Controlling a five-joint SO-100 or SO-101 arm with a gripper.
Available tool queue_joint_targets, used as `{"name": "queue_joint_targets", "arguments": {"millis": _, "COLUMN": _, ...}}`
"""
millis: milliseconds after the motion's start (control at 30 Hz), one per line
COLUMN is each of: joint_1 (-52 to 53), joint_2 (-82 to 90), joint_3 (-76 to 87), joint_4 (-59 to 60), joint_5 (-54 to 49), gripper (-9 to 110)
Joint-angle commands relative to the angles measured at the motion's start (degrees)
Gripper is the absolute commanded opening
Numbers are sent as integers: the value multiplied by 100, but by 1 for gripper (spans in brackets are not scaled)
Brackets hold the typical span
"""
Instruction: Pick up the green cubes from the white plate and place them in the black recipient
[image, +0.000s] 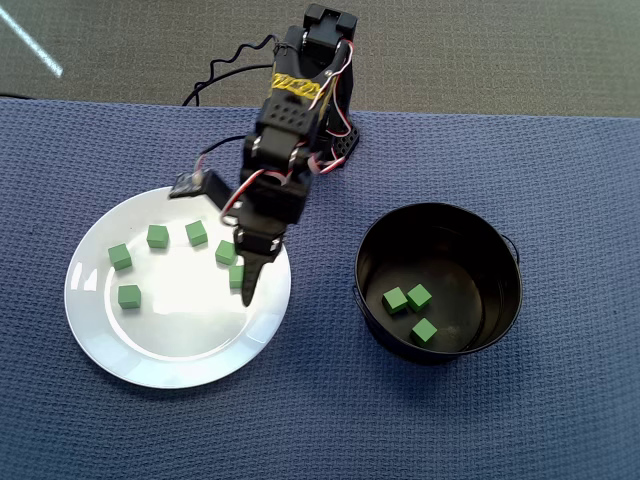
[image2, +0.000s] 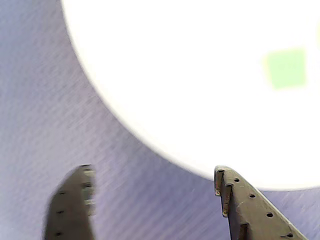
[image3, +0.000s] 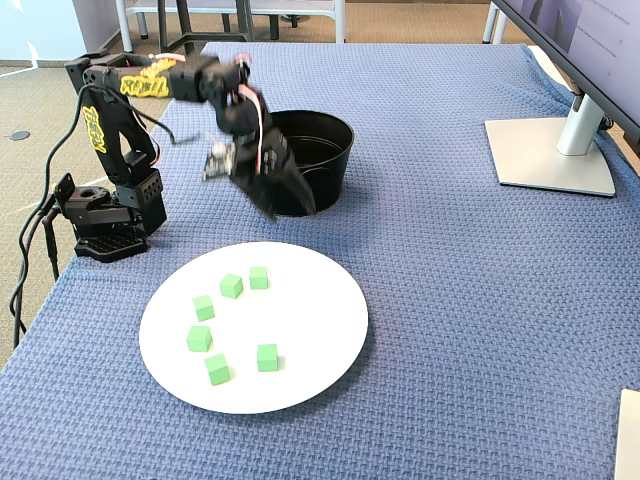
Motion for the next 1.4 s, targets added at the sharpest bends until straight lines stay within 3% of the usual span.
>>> {"name": "queue_joint_targets", "arguments": {"millis": 0, "joint_1": 229, "joint_2": 9, "joint_3": 501, "joint_4": -483, "joint_5": -580, "gripper": 32}}
{"name": "queue_joint_targets", "arguments": {"millis": 500, "joint_1": 237, "joint_2": -369, "joint_3": 967, "joint_4": -729, "joint_5": -800, "gripper": 32}}
{"name": "queue_joint_targets", "arguments": {"millis": 967, "joint_1": 193, "joint_2": 343, "joint_3": 1415, "joint_4": -246, "joint_5": -923, "gripper": 32}}
{"name": "queue_joint_targets", "arguments": {"millis": 1367, "joint_1": 554, "joint_2": -809, "joint_3": 800, "joint_4": -519, "joint_5": -1512, "gripper": 31}}
